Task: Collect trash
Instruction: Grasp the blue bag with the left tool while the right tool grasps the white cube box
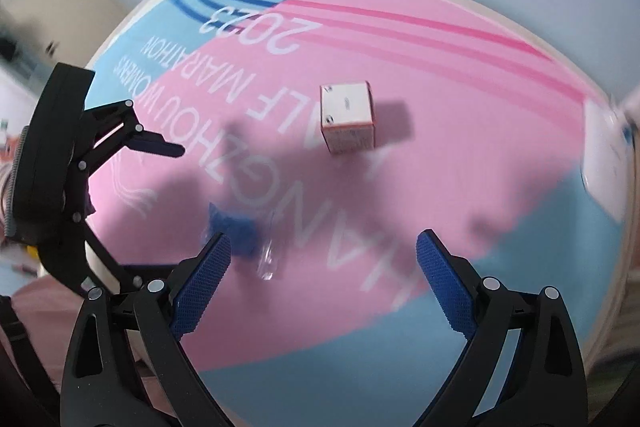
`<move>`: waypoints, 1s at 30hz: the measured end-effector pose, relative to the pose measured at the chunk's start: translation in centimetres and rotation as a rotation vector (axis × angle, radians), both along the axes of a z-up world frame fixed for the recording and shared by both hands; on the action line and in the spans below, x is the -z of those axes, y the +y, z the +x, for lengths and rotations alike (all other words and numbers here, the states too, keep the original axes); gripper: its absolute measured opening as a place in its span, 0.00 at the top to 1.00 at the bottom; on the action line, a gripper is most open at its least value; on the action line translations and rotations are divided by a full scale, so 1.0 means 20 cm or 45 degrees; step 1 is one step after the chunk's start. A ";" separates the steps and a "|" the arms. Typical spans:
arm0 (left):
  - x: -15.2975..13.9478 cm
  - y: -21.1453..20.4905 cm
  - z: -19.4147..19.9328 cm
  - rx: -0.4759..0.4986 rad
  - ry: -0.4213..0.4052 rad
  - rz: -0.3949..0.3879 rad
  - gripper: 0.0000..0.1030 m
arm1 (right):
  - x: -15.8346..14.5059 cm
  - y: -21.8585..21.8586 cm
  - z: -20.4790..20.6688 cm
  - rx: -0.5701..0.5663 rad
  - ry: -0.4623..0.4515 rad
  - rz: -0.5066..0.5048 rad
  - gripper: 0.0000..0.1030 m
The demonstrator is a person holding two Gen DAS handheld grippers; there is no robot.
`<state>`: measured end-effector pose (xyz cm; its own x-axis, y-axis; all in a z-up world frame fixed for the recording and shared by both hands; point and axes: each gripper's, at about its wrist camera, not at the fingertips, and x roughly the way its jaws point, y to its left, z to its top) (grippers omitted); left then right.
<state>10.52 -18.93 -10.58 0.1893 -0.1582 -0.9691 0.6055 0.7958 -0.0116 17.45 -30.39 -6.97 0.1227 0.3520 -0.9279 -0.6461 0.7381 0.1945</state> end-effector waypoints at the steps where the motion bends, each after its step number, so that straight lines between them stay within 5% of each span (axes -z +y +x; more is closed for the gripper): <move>1: 0.01 0.00 0.00 -0.004 0.000 -0.001 0.06 | 0.01 0.01 0.02 -0.025 -0.007 0.003 0.10; 10: 0.07 0.00 0.06 -0.104 0.008 -0.060 0.09 | 0.07 0.12 0.18 -0.216 -0.042 0.037 0.10; 19: 0.16 -0.06 0.09 -0.088 0.025 -0.060 0.27 | 0.16 0.20 0.32 -0.276 -0.059 0.045 0.12; 24: 0.15 -0.09 0.07 -0.067 0.016 -0.078 0.42 | 0.24 0.22 0.38 -0.272 -0.038 0.000 0.45; 26: 0.14 -0.10 0.08 -0.057 0.016 -0.088 0.57 | 0.25 0.21 0.39 -0.250 -0.019 0.011 0.57; 30: 0.13 -0.11 0.11 -0.034 0.019 -0.092 0.65 | 0.23 0.17 0.40 -0.215 -0.022 0.023 0.60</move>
<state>12.79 -21.08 -13.18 0.1804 -0.2230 -0.9580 0.5833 0.8085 -0.0784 25.52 -26.91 -11.62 0.0761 0.3854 -0.9196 -0.7640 0.6152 0.1946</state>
